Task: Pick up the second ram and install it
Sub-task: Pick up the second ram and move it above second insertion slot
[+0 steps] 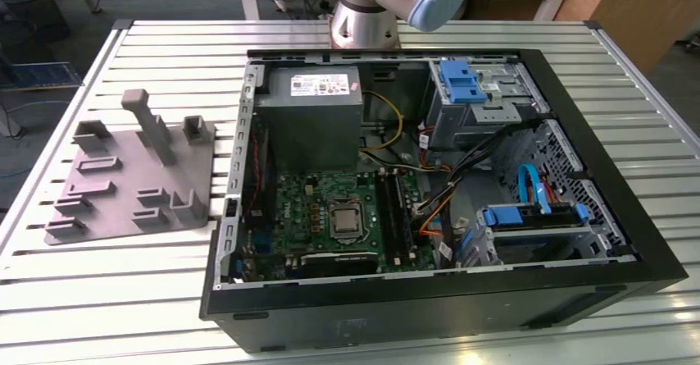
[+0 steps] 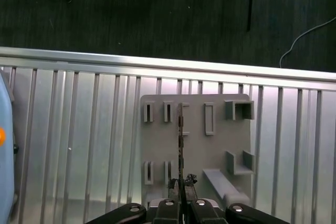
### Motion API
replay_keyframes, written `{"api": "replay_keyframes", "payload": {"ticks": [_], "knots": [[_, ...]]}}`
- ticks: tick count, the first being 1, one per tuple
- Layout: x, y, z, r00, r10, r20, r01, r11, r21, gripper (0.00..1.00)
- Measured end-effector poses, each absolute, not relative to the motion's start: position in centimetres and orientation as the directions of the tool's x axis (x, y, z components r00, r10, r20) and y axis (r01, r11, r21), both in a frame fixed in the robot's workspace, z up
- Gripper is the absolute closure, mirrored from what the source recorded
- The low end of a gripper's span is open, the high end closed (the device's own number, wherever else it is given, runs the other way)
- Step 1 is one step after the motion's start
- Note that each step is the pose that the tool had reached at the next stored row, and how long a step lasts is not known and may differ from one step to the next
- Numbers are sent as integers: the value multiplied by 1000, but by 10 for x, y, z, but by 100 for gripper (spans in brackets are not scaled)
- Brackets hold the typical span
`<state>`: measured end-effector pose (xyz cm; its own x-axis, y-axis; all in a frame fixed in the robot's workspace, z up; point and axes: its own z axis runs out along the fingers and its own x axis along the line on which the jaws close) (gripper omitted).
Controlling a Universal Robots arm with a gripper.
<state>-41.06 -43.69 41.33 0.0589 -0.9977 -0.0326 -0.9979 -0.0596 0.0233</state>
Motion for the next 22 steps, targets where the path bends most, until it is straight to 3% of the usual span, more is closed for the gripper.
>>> {"api": "replay_keyframes", "payload": {"ticks": [13,22], "knots": [[-409,-437,423,59,-998,-35,-998,-60,23,86],[-373,-437,422,59,-998,-36,-998,-60,25,86]]}}
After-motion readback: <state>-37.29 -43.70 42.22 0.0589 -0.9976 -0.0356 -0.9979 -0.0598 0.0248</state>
